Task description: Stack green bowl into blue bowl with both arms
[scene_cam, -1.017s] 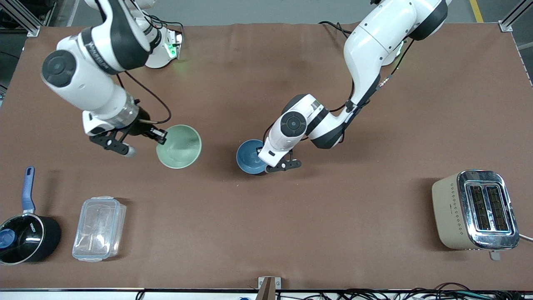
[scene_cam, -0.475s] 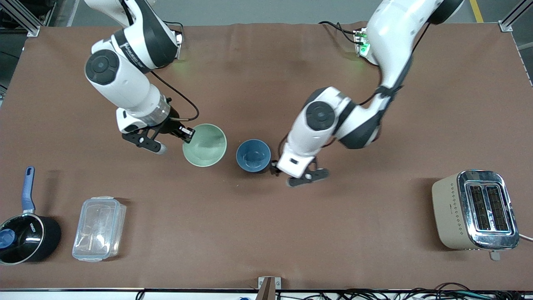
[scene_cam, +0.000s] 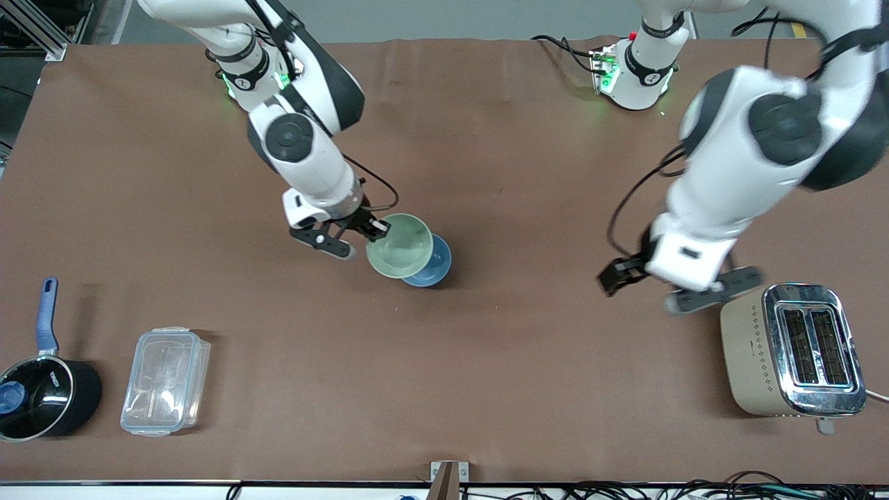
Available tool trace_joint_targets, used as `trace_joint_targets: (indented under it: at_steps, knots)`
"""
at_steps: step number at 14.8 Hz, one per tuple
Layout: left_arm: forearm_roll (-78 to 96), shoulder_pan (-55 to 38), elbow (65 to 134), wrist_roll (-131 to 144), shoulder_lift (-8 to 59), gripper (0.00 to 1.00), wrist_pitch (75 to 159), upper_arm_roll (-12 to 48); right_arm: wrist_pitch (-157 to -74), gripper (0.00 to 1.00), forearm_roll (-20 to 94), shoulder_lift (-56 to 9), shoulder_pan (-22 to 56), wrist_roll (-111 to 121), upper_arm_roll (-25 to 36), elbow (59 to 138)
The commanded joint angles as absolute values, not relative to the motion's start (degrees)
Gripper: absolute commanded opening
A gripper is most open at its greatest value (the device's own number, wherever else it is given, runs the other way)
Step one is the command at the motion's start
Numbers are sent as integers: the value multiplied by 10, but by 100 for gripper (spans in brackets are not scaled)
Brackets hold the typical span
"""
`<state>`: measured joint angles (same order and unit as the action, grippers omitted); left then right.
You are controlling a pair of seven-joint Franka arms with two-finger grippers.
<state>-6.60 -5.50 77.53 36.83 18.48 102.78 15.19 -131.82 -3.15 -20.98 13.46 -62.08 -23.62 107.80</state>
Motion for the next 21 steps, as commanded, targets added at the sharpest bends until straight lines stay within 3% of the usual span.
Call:
trace_joint_targets:
  at_steps: [1,5,10,14,21]
  knots:
    - [-69,-10,795,285,126,100,979,163,-1338,0,-68,-247,135,-660,-253,1072]
    - [-63,13,811,134,69,100,914,148,-1377,0,-103,-273,151,-695,-254,1088]
    - [-12,-46,888,38,-20,100,888,28,-1401,0,-115,-292,148,-701,-253,1089]
    - [-12,-54,938,52,-62,100,887,31,-1403,1,-116,-294,145,-701,-252,1088]
    - [-9,-53,945,61,-62,100,889,46,-1408,5,-129,-305,142,-701,-250,1089]
